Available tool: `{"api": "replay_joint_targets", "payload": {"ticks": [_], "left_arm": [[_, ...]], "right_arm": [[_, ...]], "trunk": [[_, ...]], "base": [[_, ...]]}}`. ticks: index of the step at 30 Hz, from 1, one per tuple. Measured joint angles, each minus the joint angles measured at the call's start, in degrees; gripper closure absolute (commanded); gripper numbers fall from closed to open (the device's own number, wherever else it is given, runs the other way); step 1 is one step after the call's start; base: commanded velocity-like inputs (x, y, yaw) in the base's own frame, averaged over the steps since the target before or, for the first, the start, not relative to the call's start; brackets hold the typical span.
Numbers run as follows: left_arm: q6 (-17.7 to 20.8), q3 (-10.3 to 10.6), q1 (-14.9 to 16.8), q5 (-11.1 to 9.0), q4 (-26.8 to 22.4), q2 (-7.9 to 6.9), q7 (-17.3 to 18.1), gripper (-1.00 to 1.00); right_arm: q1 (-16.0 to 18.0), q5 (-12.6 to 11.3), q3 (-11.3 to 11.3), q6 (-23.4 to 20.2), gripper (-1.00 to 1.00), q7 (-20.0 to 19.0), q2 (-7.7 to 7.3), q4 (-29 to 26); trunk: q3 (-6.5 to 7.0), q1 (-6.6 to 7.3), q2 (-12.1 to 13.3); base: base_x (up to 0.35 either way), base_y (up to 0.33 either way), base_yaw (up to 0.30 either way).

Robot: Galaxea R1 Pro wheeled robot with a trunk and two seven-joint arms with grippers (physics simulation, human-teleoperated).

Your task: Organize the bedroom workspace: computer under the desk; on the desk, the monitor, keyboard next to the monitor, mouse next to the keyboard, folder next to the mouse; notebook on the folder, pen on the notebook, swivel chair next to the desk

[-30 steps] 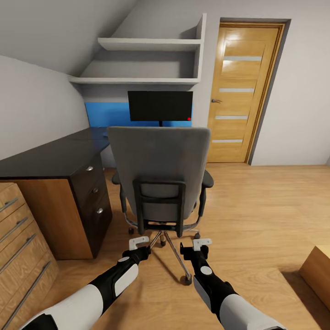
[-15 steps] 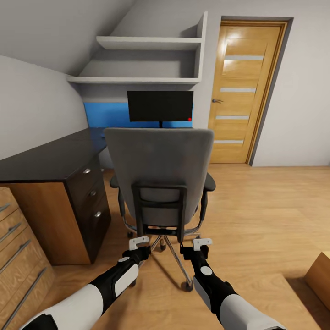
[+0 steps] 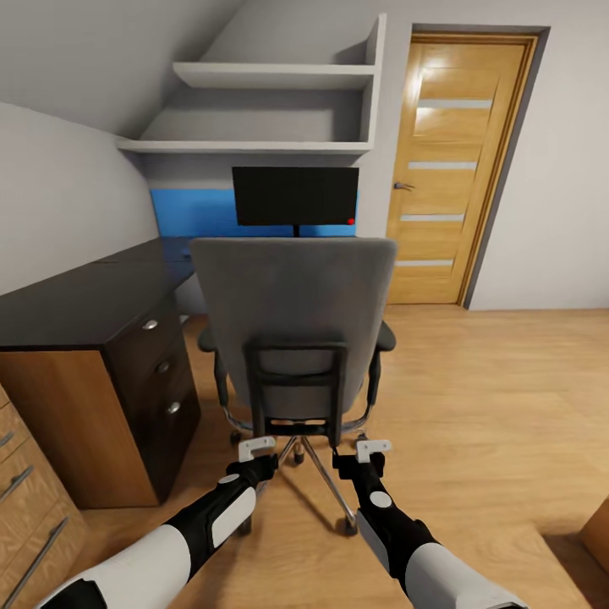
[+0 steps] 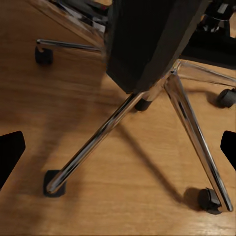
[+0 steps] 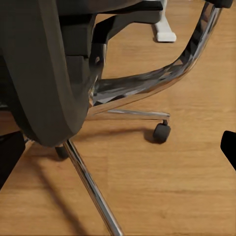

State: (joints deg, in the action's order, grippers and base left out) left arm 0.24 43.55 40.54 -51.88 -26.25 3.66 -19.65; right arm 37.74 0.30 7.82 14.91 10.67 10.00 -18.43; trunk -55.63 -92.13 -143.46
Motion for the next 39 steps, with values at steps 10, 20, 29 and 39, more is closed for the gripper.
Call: {"api": "replay_joint_targets", "payload": {"ticks": [10, 20, 29, 39], "left_arm": [[0.0, 0.19, -0.02, -0.25, 0.02, 0.1, 0.06, -1.0], [0.01, 0.19, -0.02, -0.3, 0.08, 0.1, 0.06, -1.0], [0.0, 0.16, -0.02, -0.4, 0.08, 0.02, 0.1, -1.0], [0.01, 0.24, -0.01, -0.53, 0.09, 0.02, 0.11, -1.0]], "right_arm": [[0.0, -0.04, -0.04, 0.0, -1.0, 0.02, 0.0, 0.0], [-0.04, -0.06, 0.14, -0.04, -1.0, -0.08, 0.0, 0.11], [-0.09, 0.03, 0.27, 0.22, -1.0, -0.19, 0.0, 0.09], [-0.1, 0.06, 0.35, 0.7, -1.0, -0.22, 0.0, 0.09]], "trunk": [[0.0, 0.01, 0.0], [0.0, 0.01, 0.0], [-0.01, 0.01, 0.0], [-0.01, 0.01, 0.0]], "base": [[0.283, 0.0, 0.0], [0.321, 0.0, 0.0], [0.322, 0.0, 0.0], [0.325, 0.0, 0.0]]}}
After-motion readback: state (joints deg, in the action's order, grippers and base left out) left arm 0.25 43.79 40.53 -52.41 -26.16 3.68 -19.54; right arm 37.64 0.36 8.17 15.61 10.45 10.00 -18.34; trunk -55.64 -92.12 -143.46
